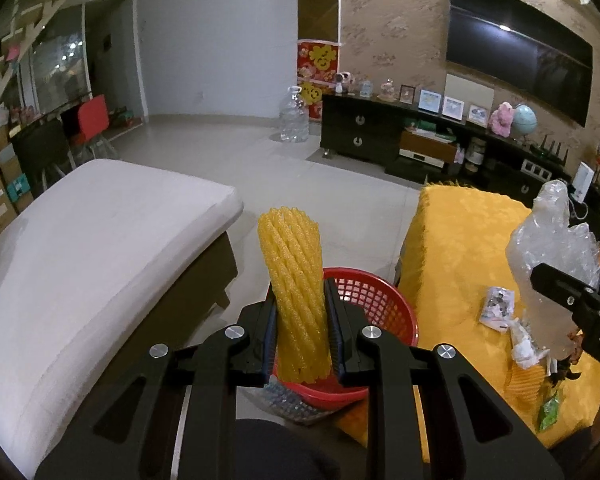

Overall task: Collect trash
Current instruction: 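Carry the foam net in the left tool while the right tool carries the bag to the basket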

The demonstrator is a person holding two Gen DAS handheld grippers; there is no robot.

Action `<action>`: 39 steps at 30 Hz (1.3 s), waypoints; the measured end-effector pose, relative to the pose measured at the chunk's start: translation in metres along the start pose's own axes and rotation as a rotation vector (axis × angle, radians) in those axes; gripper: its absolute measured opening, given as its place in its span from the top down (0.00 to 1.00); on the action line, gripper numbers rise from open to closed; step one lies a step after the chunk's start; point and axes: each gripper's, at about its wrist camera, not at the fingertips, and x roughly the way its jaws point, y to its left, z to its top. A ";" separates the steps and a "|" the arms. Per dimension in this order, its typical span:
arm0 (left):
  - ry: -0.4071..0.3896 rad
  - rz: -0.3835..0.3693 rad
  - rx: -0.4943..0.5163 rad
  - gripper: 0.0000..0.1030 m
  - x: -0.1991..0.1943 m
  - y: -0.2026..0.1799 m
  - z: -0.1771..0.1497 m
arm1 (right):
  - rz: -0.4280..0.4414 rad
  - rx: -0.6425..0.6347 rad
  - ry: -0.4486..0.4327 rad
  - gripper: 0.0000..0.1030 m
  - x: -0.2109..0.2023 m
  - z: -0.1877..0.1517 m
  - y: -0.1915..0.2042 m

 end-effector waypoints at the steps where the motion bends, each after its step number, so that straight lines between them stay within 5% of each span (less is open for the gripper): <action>1: 0.007 0.000 -0.004 0.80 0.003 0.000 0.000 | 0.006 -0.005 0.004 0.53 0.003 0.001 0.002; 32: 0.271 -0.109 -0.082 0.80 0.136 0.020 -0.036 | 0.064 -0.045 0.256 0.52 0.141 -0.009 0.028; 39: 0.293 -0.114 -0.069 0.67 0.143 0.017 -0.038 | 0.071 -0.042 0.281 0.45 0.154 -0.010 0.029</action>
